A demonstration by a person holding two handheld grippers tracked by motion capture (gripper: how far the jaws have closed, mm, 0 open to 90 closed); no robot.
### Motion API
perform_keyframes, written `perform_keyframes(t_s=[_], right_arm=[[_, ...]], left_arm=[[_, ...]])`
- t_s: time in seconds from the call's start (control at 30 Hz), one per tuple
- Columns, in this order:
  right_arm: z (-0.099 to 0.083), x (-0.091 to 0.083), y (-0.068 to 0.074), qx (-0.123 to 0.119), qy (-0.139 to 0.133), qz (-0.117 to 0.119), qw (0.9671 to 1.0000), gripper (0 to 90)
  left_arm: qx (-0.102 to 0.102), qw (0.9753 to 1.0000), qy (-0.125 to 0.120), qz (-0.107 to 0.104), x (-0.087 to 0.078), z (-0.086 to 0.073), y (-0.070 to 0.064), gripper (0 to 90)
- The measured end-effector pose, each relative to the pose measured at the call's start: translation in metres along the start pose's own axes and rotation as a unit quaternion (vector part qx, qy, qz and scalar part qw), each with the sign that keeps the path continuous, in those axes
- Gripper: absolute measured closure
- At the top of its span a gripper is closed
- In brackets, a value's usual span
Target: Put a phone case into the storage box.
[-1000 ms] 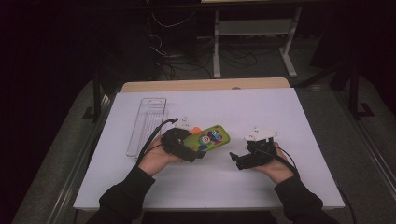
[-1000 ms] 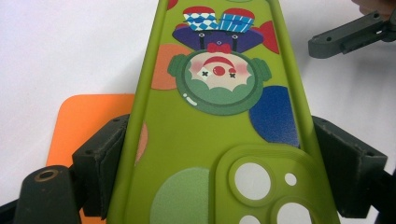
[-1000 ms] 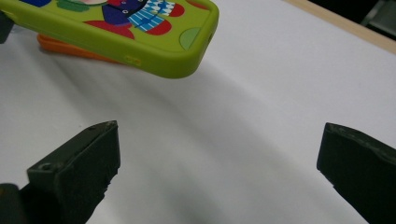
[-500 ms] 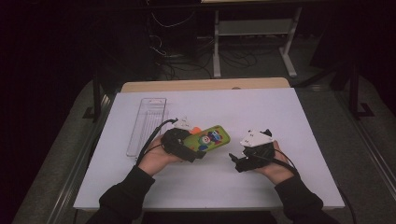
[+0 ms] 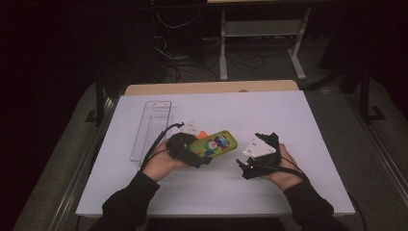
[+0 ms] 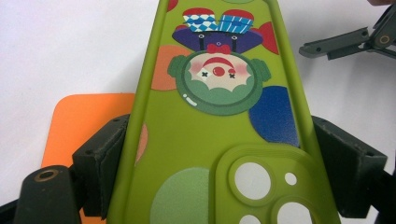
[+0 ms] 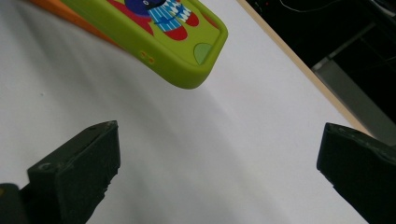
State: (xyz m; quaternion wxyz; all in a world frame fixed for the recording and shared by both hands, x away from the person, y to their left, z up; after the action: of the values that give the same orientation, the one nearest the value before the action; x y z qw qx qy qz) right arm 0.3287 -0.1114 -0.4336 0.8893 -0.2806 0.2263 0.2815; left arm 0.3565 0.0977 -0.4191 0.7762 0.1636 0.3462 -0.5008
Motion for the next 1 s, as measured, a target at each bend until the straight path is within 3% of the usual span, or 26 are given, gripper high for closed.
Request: perform_keyframes(t_s=[0.1,0.23,0.27,0.33,0.4,0.57,0.67,0.7,0.9,1.0], right_arm=[[0.0,0.0,0.001,-0.013,0.0,-0.008,0.9999,0.0],[0.0,0.001,0.002,-0.035,0.0,-0.019,0.9992,0.0],[-0.001,0.001,0.001,-0.061,0.003,-0.026,0.9978,0.0],[-0.002,0.001,0.002,-0.066,0.003,-0.03,0.9974,0.0],[-0.002,0.002,0.002,-0.088,0.004,-0.036,0.9955,0.0],[-0.002,0.003,0.006,-0.108,0.0,-0.05,0.9928,0.0],[-0.002,0.004,0.008,-0.12,0.002,-0.059,0.991,0.0],[-0.002,0.004,0.008,-0.12,0.001,-0.062,0.9909,0.0],[-0.001,0.004,0.011,-0.145,-0.003,-0.079,0.9863,0.0],[-0.001,0.004,0.011,-0.17,-0.002,-0.085,0.9817,0.0]], left_arm=[[0.018,0.9998,0.012,0.0,-0.001,-0.001,0.002,14.9],[0.014,0.9999,0.01,-0.001,-0.001,-0.001,0.001,14.9],[0.017,0.9998,0.013,-0.001,-0.001,-0.001,0.002,14.9],[0.018,0.9998,0.011,-0.001,0.0,-0.001,0.001,14.9],[0.01,0.9999,0.004,-0.001,0.001,0.0,0.0,14.9],[0.014,0.9999,0.007,-0.002,0.001,-0.001,0.0,14.9],[0.032,0.9994,0.016,-0.001,0.0,-0.001,0.002,14.9],[0.025,0.9996,0.01,-0.003,0.001,-0.001,0.001,14.9],[0.013,0.9999,0.006,-0.003,0.002,-0.001,-0.001,14.9],[0.016,0.9999,0.004,-0.002,0.002,0.0,0.0,14.9]])
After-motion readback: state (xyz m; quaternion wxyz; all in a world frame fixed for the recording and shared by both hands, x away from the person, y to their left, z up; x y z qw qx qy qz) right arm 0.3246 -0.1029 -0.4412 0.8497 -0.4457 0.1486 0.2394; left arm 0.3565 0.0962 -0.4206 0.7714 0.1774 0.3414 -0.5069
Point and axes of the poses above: each handheld gripper's, and its own axes: x roughly forward along the jaws, z roughly out of its top, y roughly to its left, the point moved 5 cm from there along x, roughly forward along the jaws, and after that the axes turned 3 degrees about x, right-handed, at the moved point
